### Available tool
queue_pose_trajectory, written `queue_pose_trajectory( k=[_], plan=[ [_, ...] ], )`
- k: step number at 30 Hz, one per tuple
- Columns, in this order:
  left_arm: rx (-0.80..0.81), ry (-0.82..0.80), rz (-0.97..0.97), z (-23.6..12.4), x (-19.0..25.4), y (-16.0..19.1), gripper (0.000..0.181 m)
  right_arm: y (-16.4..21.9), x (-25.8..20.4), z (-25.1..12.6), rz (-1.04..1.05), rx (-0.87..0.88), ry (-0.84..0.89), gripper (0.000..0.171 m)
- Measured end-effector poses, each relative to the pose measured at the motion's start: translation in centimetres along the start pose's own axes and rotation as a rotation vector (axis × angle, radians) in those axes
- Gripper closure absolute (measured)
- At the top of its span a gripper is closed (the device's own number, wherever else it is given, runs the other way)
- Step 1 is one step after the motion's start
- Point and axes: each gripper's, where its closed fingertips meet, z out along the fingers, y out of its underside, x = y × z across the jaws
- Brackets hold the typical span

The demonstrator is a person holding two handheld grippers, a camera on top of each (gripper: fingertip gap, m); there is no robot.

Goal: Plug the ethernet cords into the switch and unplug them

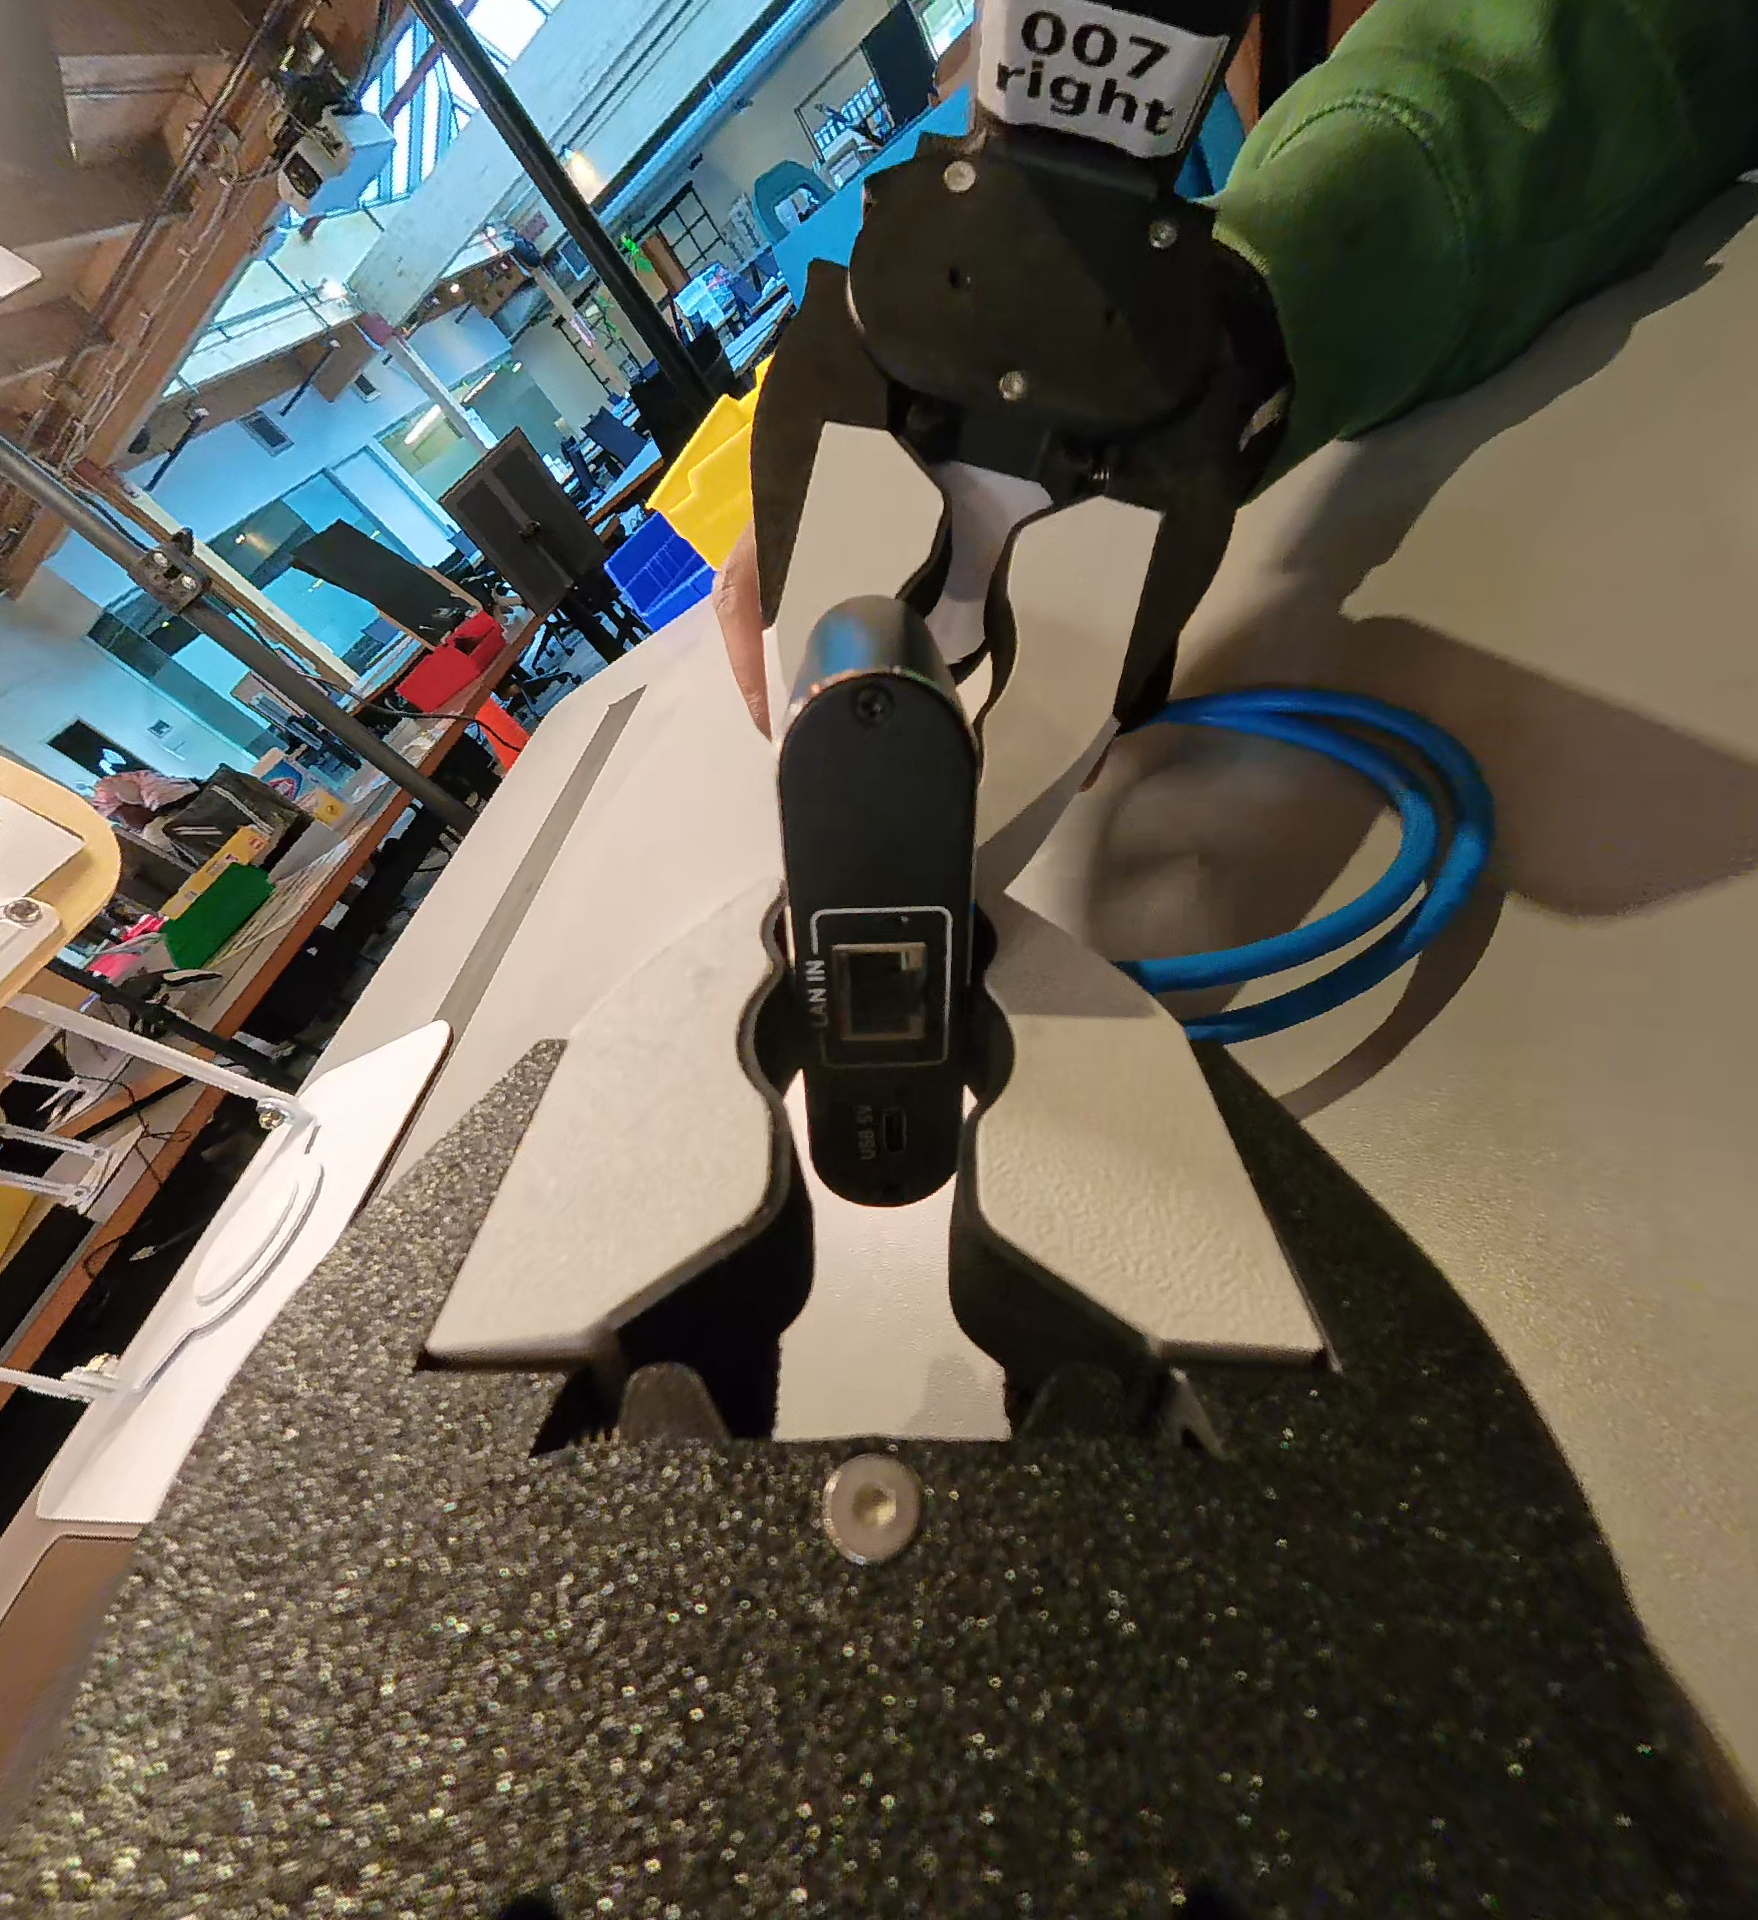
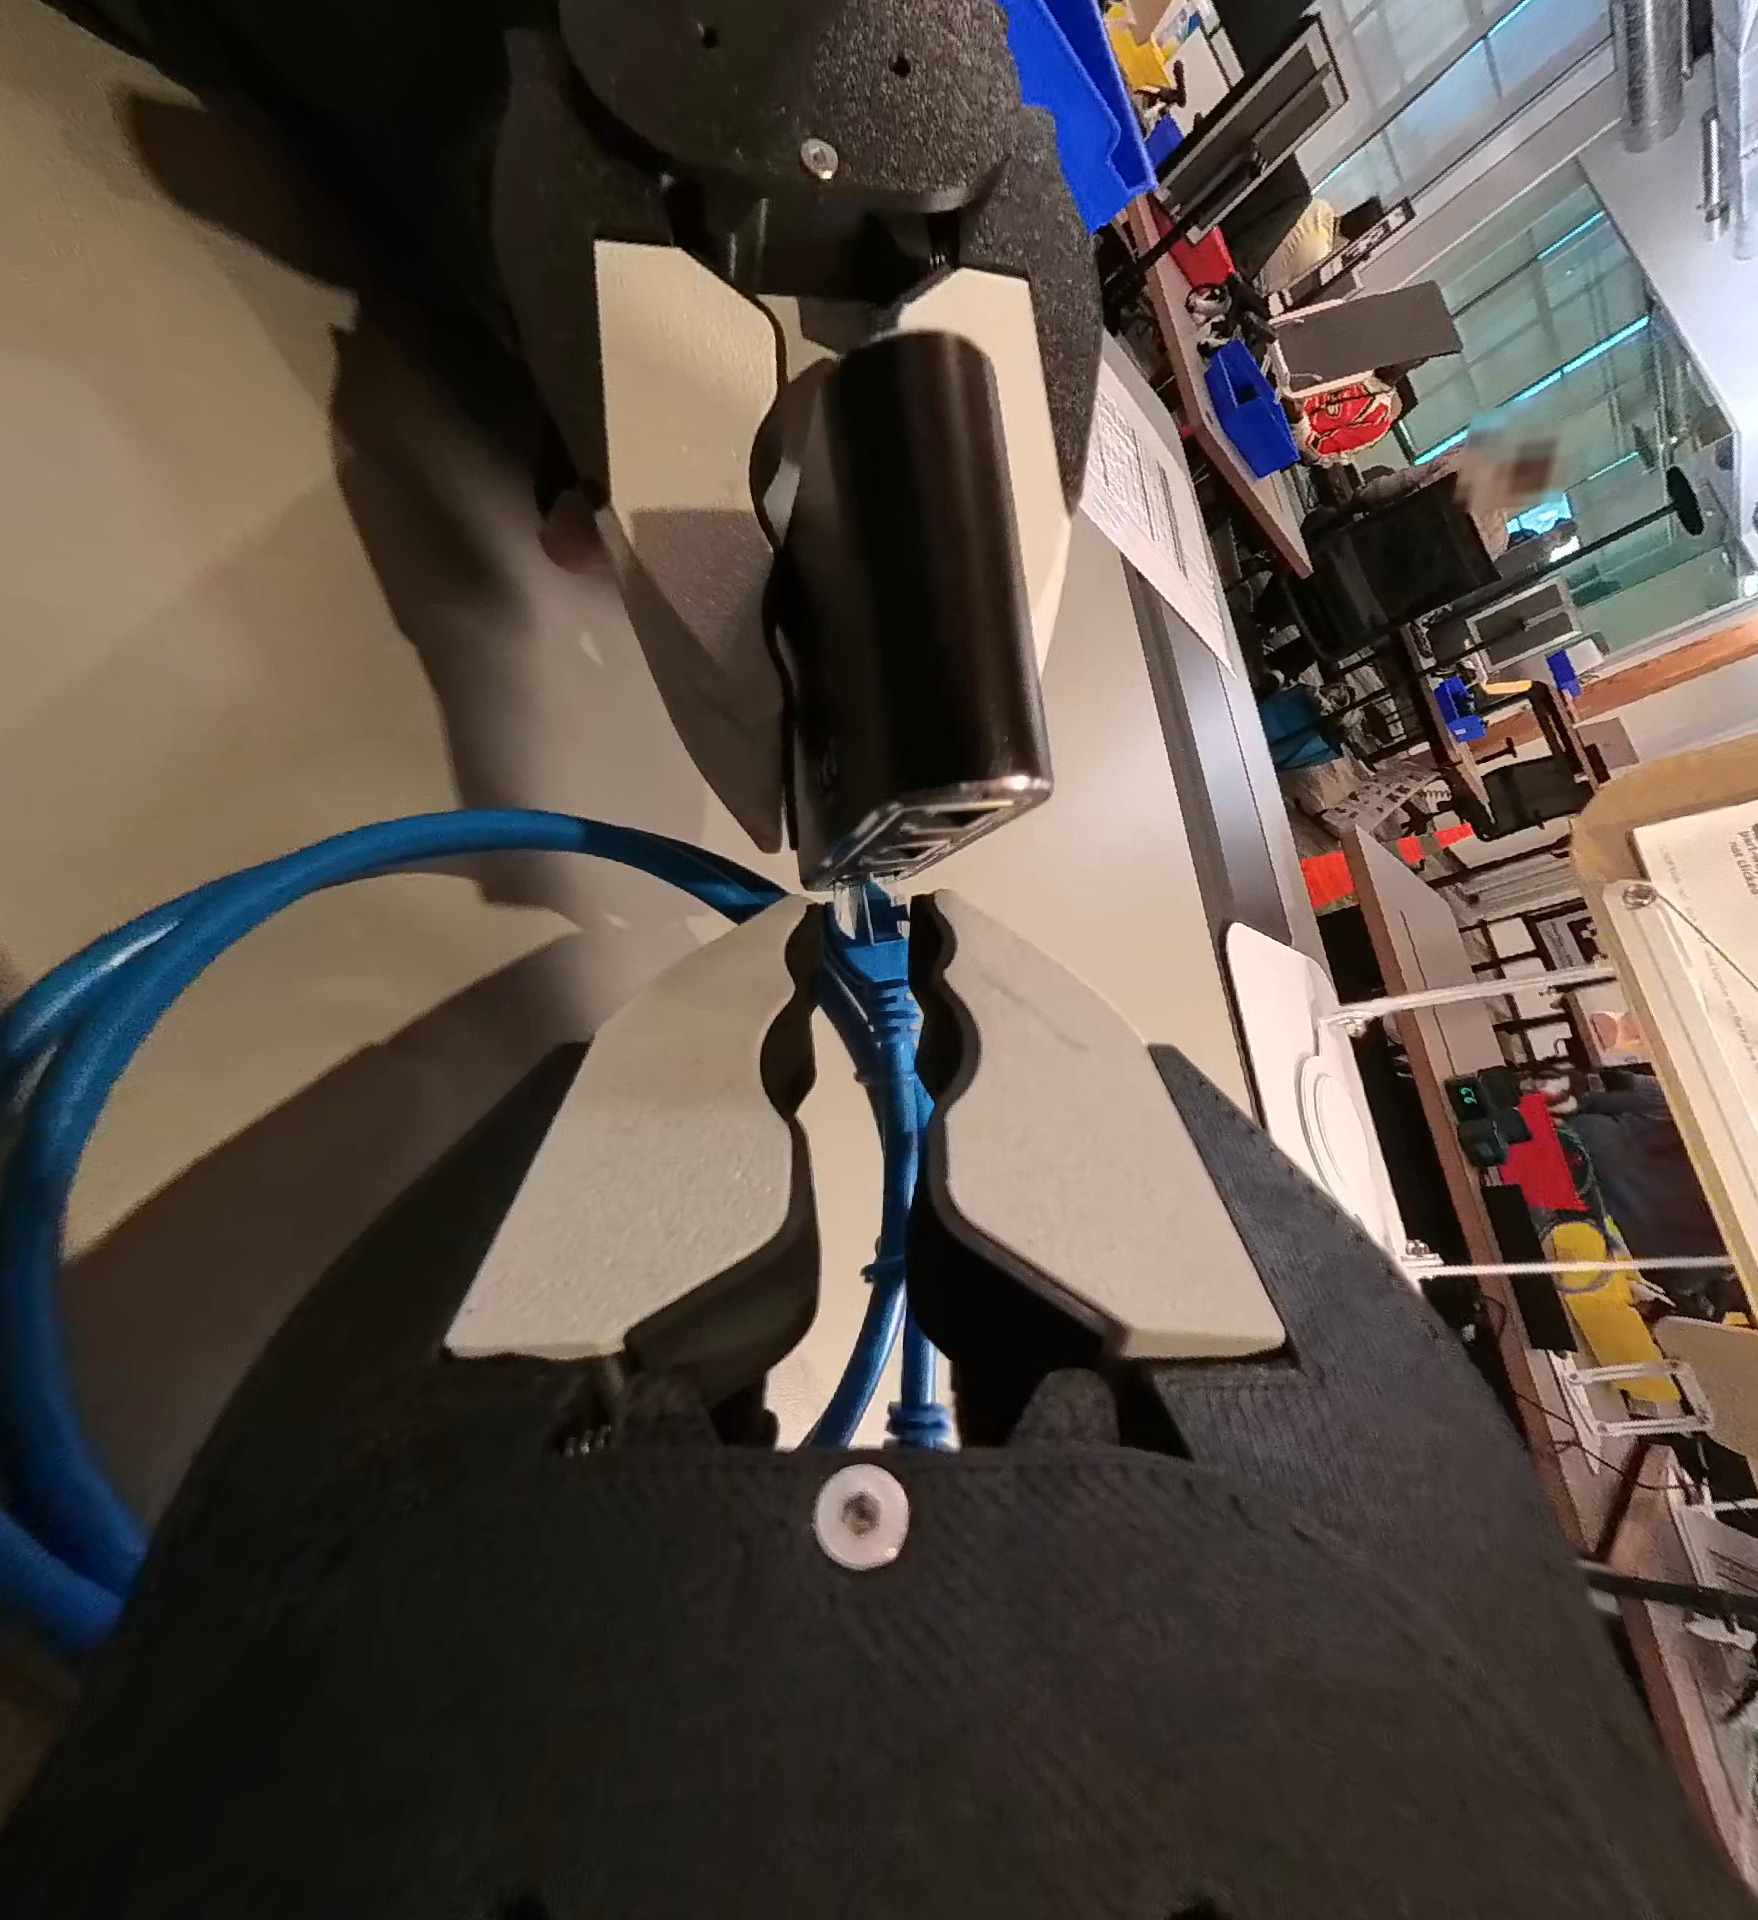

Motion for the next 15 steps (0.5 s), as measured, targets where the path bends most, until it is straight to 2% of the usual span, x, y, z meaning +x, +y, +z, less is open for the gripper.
queue_pose_trajectory(
  k=[15],
  plan=[
    [-0.006,-0.024,0.0,0.0,-0.35,0.13,0.153,0.19,0.52,0.26,0.012,-0.08,0.08,0.157]
  ],
)
